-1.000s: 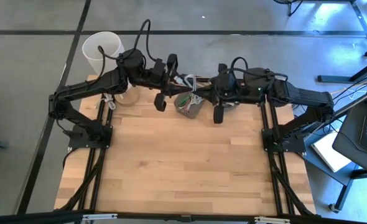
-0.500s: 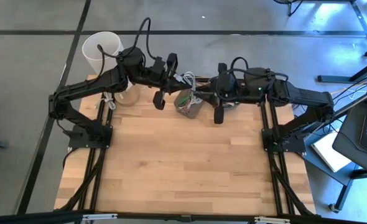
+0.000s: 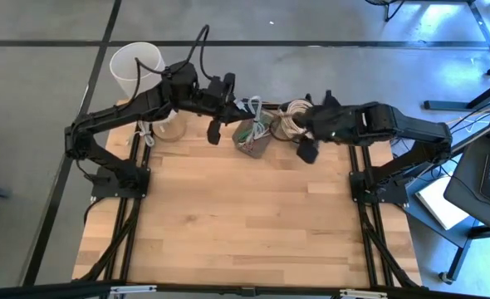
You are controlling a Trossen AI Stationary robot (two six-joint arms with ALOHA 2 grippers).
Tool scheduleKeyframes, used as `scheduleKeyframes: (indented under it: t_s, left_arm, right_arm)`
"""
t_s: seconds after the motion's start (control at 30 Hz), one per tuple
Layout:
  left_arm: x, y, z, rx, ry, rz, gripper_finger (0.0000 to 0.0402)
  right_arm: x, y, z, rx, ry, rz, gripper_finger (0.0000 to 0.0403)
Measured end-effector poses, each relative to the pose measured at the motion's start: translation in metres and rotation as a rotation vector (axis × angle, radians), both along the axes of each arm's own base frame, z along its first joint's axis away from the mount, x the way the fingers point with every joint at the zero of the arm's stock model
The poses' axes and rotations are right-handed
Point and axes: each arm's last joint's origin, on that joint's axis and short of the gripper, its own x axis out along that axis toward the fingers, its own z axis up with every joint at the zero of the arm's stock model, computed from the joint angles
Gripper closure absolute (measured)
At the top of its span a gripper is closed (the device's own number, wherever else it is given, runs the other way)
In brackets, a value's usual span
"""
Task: Pick & Place USB Port
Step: Put the light blue charger cable into the black transparent bin
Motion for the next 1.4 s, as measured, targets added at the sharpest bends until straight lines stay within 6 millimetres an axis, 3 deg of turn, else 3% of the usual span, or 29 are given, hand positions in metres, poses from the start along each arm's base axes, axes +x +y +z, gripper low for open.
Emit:
scheduleKeyframes:
  t_s: [0.13, 0.3, 0.6, 0.9, 1.1, 1.4]
  left_arm:
    - [-0.004, 0.014, -0.007, 0.0, 0.072, 0.108, 0.0398]
    - [-0.002, 0.04, -0.032, 0.006, 0.248, 0.28, 0.0398]
    - [0.042, 0.088, -0.107, -0.143, 0.488, 0.346, 0.0398]
    - [0.076, 0.112, -0.172, -0.258, 0.604, 0.359, 0.0398]
    - [0.082, 0.121, -0.199, -0.309, 0.67, 0.39, 0.0398]
    - [0.083, 0.138, -0.22, -0.404, 0.702, 0.485, 0.0398]
  right_arm:
    - [-0.014, -0.001, -0.017, 0.099, 0.132, -0.173, 0.0135]
    - [-0.011, -0.001, -0.03, 0.112, 0.167, -0.21, 0.0139]
    - [-0.011, -0.001, -0.03, 0.105, 0.159, -0.215, 0.014]
    - [-0.01, -0.001, -0.03, 0.108, 0.146, -0.216, 0.014]
    - [-0.01, -0.001, -0.03, 0.116, 0.146, -0.216, 0.014]
    - [-0.01, 0.0, -0.03, 0.134, 0.145, -0.207, 0.014]
